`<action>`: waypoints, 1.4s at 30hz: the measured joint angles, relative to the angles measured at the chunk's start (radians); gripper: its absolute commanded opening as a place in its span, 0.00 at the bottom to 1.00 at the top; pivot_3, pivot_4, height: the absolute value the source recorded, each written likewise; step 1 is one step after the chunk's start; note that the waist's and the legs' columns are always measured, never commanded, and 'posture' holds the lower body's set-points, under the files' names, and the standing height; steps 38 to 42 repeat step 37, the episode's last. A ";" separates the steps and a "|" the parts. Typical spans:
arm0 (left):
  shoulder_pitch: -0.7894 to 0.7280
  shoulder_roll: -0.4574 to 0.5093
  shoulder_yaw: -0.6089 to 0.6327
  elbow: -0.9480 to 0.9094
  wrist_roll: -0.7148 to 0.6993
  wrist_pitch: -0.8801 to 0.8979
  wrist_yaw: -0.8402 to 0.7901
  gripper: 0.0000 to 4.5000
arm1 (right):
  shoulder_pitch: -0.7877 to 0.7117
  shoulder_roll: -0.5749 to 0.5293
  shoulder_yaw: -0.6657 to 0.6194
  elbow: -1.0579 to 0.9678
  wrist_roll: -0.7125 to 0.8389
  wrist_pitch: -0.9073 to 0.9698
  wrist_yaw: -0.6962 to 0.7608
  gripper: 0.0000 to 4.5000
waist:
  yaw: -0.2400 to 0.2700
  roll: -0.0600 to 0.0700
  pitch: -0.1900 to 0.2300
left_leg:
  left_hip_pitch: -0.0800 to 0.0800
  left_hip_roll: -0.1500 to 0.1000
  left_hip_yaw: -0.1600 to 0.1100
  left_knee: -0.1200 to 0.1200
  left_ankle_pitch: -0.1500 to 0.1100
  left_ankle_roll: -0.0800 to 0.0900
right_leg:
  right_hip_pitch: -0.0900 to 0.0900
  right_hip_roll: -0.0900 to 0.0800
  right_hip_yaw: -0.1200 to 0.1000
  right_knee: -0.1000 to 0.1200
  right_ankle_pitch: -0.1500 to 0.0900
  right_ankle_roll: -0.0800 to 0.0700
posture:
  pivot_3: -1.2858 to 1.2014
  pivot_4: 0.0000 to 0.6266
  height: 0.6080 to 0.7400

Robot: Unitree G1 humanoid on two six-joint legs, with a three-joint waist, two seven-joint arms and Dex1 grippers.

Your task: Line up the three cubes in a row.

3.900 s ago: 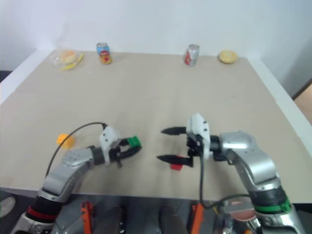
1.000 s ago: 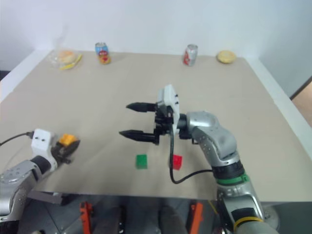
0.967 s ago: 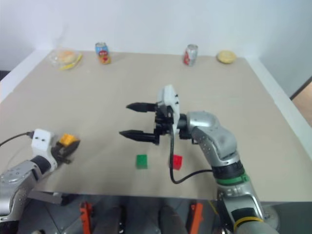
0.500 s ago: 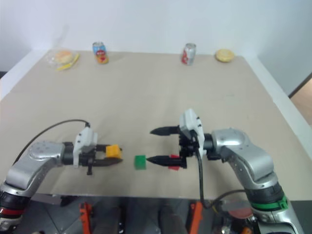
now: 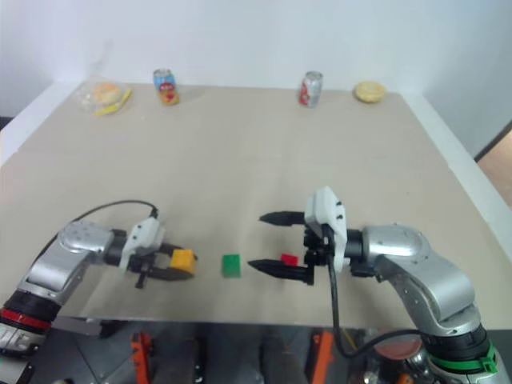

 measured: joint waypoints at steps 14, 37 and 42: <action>0.012 0.000 0.000 -0.018 0.000 -0.006 -0.020 0.96 | -0.012 -0.003 -0.001 0.001 0.015 0.000 -0.004 1.00 | 0.000 0.000 0.000 | 0.000 0.000 0.000 0.001 0.000 0.000 | 0.001 0.000 0.000 0.000 0.001 0.001 | 0.52 0.24 0.97; 0.091 -0.515 0.486 -0.300 -0.034 0.189 1.273 0.98 | 0.081 0.458 -0.212 0.259 -0.333 -0.291 -0.767 1.00 | 0.001 -0.001 -0.001 | 0.003 -0.003 -0.003 0.003 0.002 0.000 | 0.007 0.001 0.004 0.000 0.004 0.006 | 0.52 0.24 0.97; 0.091 -0.515 0.486 -0.300 -0.034 0.189 1.273 0.98 | 0.081 0.458 -0.212 0.259 -0.333 -0.291 -0.767 1.00 | 0.001 -0.001 -0.001 | 0.003 -0.003 -0.003 0.003 0.002 0.000 | 0.007 0.001 0.004 0.000 0.004 0.006 | 0.52 0.24 0.97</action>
